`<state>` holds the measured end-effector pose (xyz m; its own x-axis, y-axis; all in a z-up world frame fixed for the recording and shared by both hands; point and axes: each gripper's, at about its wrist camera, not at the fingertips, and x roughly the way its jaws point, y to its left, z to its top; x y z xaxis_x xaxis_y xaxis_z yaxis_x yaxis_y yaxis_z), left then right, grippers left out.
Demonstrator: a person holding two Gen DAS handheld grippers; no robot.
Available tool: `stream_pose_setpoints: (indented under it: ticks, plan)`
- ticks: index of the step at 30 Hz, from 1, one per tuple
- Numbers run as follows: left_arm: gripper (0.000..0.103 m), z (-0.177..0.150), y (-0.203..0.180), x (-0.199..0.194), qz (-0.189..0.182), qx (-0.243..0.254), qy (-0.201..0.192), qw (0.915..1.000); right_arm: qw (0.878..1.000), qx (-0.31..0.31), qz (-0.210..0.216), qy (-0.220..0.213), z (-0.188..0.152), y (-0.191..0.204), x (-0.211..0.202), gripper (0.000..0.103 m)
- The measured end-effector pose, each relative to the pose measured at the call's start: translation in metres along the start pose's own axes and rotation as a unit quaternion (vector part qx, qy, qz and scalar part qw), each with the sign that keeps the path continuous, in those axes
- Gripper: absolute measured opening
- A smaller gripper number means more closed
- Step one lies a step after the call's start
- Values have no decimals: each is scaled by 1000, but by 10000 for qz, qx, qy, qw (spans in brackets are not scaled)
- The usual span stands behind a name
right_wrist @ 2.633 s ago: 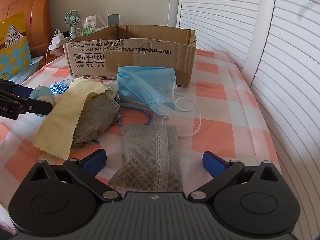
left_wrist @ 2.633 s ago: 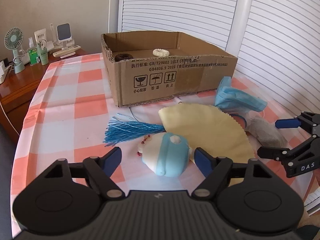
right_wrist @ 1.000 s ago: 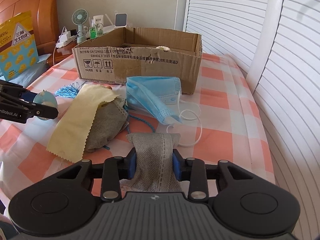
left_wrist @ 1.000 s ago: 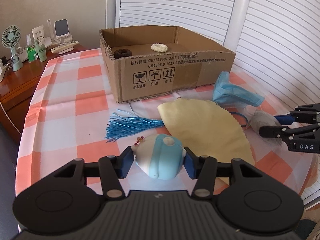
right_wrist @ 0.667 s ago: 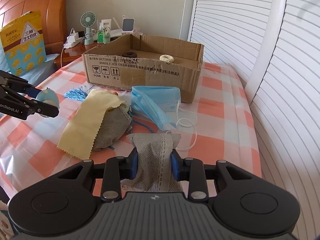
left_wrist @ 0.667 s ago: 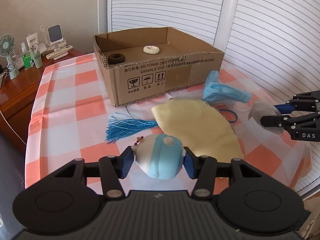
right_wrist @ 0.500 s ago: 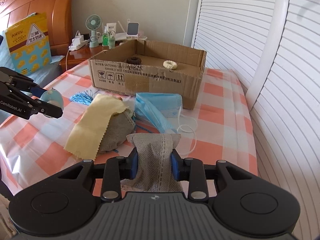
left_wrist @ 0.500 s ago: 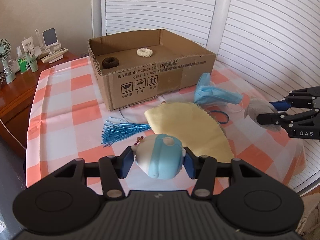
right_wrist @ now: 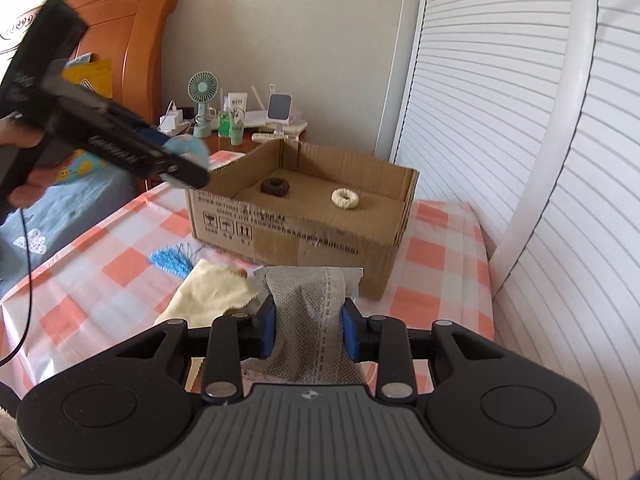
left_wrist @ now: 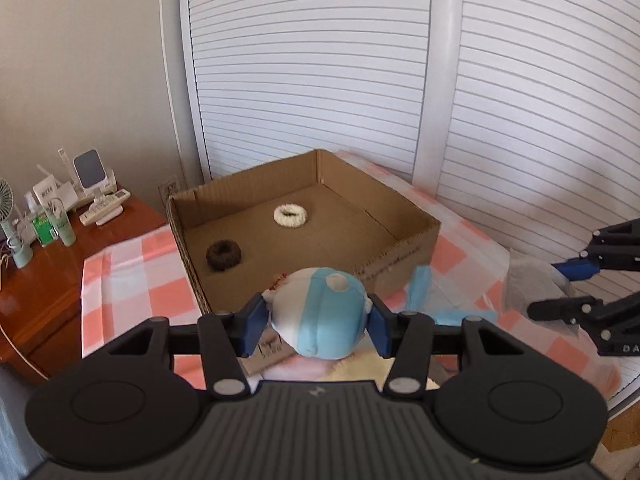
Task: Organize soft objects
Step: 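Carry the blue plush ball into the box and open the left gripper, then lower the grey pouch into the box and open the right gripper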
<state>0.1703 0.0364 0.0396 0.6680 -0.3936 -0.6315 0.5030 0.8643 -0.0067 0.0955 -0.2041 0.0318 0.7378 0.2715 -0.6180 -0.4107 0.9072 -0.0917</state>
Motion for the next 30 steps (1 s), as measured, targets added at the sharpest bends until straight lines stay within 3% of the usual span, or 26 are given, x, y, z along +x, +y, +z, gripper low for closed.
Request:
stream_pose_setpoints:
  ticks: [5, 6, 7, 9, 14, 21, 30]
  plan:
    - [55, 39, 14, 35, 170, 71, -30, 9998, 9999, -74, -32, -84, 10, 0, 4, 37]
    - [70, 44, 17, 42, 223, 48, -27, 9997, 9999, -83, -42, -94, 11, 1, 5, 37]
    - [93, 47, 20, 50, 301, 28, -31, 9995, 9999, -90, -46, -98, 12, 1, 5, 37]
    - [101, 49, 23, 61, 385, 11, -44, 9992, 9999, -88, -53, -99, 14, 1, 6, 37]
    - [102, 35, 26, 59, 678, -205, -229, 9972, 9999, -115, -53, -86, 19, 1, 10, 37]
    - [103, 0, 11, 21, 1108, -352, -295, 9928, 9998, -119, 8, -126, 38, 1, 23, 37]
    - [102, -41, -13, -18, 1205, -790, -421, 9887, 9999, -18, 92, -138, 85, -7, 59, 37]
